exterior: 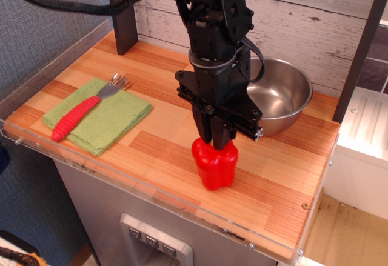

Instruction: Put the red pepper in the silver pot.

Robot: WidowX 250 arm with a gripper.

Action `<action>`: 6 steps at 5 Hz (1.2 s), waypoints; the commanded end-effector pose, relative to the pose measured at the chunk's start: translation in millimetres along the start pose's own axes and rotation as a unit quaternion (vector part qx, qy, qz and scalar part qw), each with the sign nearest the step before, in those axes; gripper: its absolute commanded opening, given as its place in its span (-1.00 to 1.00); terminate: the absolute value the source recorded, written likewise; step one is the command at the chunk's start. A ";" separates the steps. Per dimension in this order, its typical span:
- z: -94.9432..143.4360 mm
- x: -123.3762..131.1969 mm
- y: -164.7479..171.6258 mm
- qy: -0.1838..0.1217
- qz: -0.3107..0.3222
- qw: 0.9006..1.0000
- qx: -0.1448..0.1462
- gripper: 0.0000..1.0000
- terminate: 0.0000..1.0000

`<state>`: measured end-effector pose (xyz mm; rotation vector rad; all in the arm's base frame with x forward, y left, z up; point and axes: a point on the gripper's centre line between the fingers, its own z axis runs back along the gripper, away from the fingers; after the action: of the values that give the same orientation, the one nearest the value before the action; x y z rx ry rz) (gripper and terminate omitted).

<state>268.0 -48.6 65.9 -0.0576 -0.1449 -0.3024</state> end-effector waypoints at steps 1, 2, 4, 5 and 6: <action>24.5 11.3 1.0 -0.036 -0.007 0.999 -0.012 -1.00 -1.00; 62.3 41.0 -1.6 -0.082 -0.002 0.996 -0.019 -1.00 -1.00; 97.6 99.8 12.9 -0.118 0.019 0.993 0.011 -1.00 -1.00; 74.1 118.2 22.1 -0.091 0.019 0.996 0.016 -1.00 -1.00; 46.8 114.9 26.9 -0.048 0.014 0.999 0.015 -1.00 -1.00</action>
<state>377.1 -57.3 110.6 -0.0480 -0.1870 -0.2742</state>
